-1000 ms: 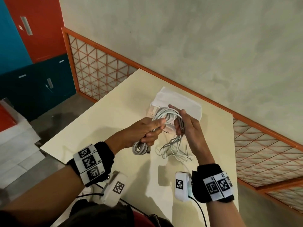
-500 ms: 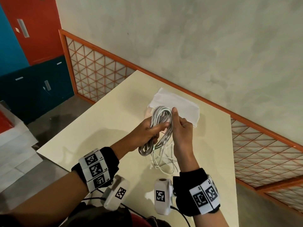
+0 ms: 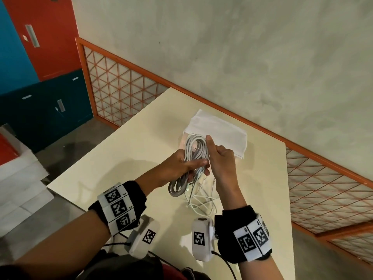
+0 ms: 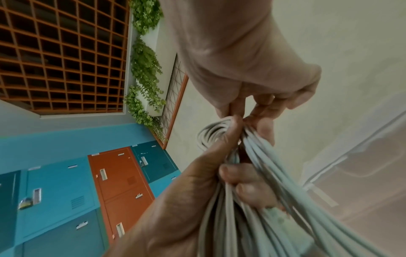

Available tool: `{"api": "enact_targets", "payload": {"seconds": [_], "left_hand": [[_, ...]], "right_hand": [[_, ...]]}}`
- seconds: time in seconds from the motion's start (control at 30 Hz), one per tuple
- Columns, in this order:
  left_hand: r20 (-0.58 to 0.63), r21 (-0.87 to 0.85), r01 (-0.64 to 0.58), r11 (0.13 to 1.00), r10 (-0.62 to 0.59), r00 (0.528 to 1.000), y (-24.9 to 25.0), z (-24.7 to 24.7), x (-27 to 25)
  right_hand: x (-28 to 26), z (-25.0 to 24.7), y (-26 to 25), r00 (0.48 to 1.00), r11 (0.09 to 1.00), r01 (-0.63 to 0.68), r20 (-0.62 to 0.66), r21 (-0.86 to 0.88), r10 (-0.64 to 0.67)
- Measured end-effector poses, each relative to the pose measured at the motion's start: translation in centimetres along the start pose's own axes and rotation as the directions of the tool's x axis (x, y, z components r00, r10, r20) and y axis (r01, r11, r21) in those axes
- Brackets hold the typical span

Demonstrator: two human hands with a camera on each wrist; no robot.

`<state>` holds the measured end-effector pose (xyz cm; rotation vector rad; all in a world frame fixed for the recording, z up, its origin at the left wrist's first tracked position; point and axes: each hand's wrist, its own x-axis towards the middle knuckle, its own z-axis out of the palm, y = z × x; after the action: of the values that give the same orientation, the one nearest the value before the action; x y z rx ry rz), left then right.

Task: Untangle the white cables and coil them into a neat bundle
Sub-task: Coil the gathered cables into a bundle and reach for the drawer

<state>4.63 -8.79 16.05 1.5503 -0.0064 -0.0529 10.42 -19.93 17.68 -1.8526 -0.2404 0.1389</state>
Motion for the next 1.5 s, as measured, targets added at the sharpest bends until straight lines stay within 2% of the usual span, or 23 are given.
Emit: {"api": "enact_targets", "payload": {"seconds": [0.1, 0.17, 0.27, 0.33, 0.4, 0.47, 0.53, 0.63, 0.7, 0.73, 0.83, 0.9, 0.97, 1.0, 1.2, 1.3, 1.4, 1.5], "left_hand": [[-0.034, -0.014, -0.023, 1.0, 0.023, 0.999, -0.4, 0.2, 0.2], [-0.096, -0.046, -0.036, 0.998, 0.032, 0.995, -0.3, 0.1, 0.5], [-0.177, -0.146, -0.09, 0.985, 0.064, 0.982, 0.4, -0.9, 1.1], [-0.19, -0.182, -0.105, 0.978, 0.07, 0.979, 0.5, -1.8, 1.3], [-0.219, -0.153, -0.097, 0.983, 0.062, 0.974, 0.2, -2.5, 1.4], [-0.293, -0.064, -0.105, 0.992, 0.082, 0.953, -0.2, -2.9, 1.3], [-0.407, -0.012, -0.121, 0.993, 0.106, 0.907, -0.4, -2.9, 1.5], [-0.601, 0.043, -0.159, 0.986, 0.152, 0.784, -1.0, -2.8, 2.1], [-0.68, 0.05, -0.183, 0.982, 0.168, 0.714, -1.2, -2.7, 2.6], [-0.702, 0.029, -0.198, 0.98, 0.161, 0.694, -1.2, -2.7, 2.7], [-0.725, -0.085, -0.183, 0.979, 0.065, 0.686, -0.9, -2.6, 3.2], [-0.725, -0.232, -0.122, 0.965, -0.088, 0.683, -0.8, -2.7, 3.7], [-0.685, -0.416, -0.104, 0.903, -0.236, 0.689, -0.8, -3.0, 4.1], [-0.668, -0.477, -0.118, 0.871, -0.272, 0.693, -0.7, -3.0, 4.2], [-0.738, -0.496, -0.223, 0.839, -0.272, 0.617, -0.5, -3.4, 3.9], [-0.752, -0.568, -0.301, 0.766, -0.335, 0.567, -0.5, -4.8, 4.2], [-0.746, -0.635, -0.397, 0.663, -0.391, 0.54, -0.4, -5.8, 4.5], [-0.736, -0.667, -0.455, 0.59, -0.428, 0.524, -0.2, -6.7, 4.7]], "right_hand": [[0.1, -0.6, -0.4, 0.992, 1.0, 0.031, 0.123, -0.005, -0.03], [-0.1, -0.7, 0.0, 0.966, 0.998, 0.013, 0.259, -0.055, 0.001], [-1.3, -0.5, 1.0, 0.88, 0.999, -0.016, 0.474, -0.052, 0.039], [-1.9, -0.6, 1.3, 0.831, 0.997, -0.002, 0.555, -0.081, 0.047], [-1.8, -0.9, 1.7, 0.833, 0.986, 0.065, 0.552, -0.155, 0.032], [-1.4, -1.0, 2.0, 0.888, 0.973, 0.12, 0.46, -0.198, -0.016], [-1.1, -0.9, 2.1, 0.917, 0.95, 0.223, 0.378, -0.217, -0.129], [-1.5, -0.2, 1.5, 0.883, 0.885, 0.385, 0.385, -0.261, -0.27], [-2.1, 0.4, 1.0, 0.824, 0.853, 0.462, 0.473, -0.245, -0.311], [-2.3, 0.7, 0.9, 0.799, 0.855, 0.47, 0.517, -0.219, -0.306], [-2.5, 1.4, 0.9, 0.779, 0.894, 0.404, 0.586, -0.194, -0.225], [-2.6, 1.9, 0.9, 0.782, 0.871, 0.41, 0.597, -0.271, -0.182], [-2.9, 2.5, 0.9, 0.771, 0.83, 0.44, 0.618, -0.343, -0.153], [-3.2, 2.7, 0.9, 0.766, 0.816, 0.452, 0.625, -0.361, -0.147], [-3.1, 3.5, 0.4, 0.731, 0.699, 0.56, 0.662, -0.444, -0.165], [-3.2, 3.7, 0.1, 0.692, 0.666, 0.607, 0.701, -0.433, -0.175], [-3.4, 3.6, 0.8, 0.704, 0.738, 0.594, 0.652, -0.321, -0.283], [-3.2, 3.2, 2.6, 0.785, 0.859, 0.488, 0.509, -0.155, -0.353]]}}
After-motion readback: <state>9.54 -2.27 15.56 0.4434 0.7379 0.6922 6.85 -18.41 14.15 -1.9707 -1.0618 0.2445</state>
